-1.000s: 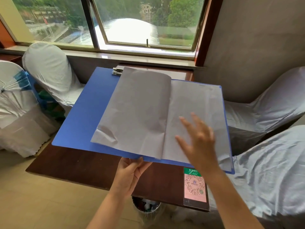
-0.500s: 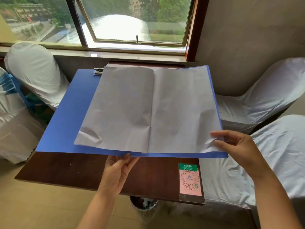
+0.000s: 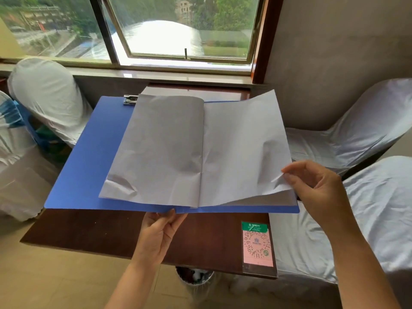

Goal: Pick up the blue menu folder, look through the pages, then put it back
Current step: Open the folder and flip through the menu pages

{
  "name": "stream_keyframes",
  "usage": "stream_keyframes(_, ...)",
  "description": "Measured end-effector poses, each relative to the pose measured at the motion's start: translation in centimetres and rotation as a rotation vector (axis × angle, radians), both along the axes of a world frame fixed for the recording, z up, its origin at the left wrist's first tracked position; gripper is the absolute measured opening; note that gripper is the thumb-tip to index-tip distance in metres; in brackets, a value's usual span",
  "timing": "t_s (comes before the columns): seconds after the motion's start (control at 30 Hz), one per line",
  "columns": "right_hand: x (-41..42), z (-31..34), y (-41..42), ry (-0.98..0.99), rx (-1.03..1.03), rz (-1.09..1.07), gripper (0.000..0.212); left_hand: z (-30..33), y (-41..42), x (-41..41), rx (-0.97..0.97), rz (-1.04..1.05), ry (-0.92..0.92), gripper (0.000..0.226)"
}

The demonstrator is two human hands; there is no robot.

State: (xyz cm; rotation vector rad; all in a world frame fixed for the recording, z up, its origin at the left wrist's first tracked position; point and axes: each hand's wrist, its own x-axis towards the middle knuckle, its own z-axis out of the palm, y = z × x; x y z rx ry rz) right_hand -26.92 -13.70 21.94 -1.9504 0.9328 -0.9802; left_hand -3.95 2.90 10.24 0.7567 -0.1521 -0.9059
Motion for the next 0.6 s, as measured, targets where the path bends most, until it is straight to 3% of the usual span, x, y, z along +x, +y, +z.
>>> stream_keyframes(0.1,1.4,0.4,0.3,-0.440,0.399,0.218,0.020,0.1,-0.1,-0.2,-0.004,-0.008,-0.016,0.040)
stream_keyframes(0.17,2.4,-0.4,0.2,-0.576,0.559,0.232,0.027,0.2,-0.1,-0.3,-0.009,-0.018,-0.017,0.040)
stream_keyframes(0.27,4.2,-1.4,1.0,-0.259,0.277,0.108,0.028,0.3,-0.2,-0.5,-0.008,-0.023,0.007,0.039)
stream_keyframes(0.33,5.5,-2.2,1.4,-0.082,0.108,0.157,0.046,0.3,-0.3,-0.7,-0.008,-0.018,0.014,0.038)
stream_keyframes(0.47,8.2,-2.9,2.5,0.144,-0.161,0.226,0.078,0.4,-0.5,-1.1,-0.018,-0.026,0.012,0.041)
stream_keyframes(0.6,10.3,-3.6,3.8,0.175,-0.240,0.290,0.076,0.6,-0.6,-1.5,-0.024,-0.045,-0.005,0.041)
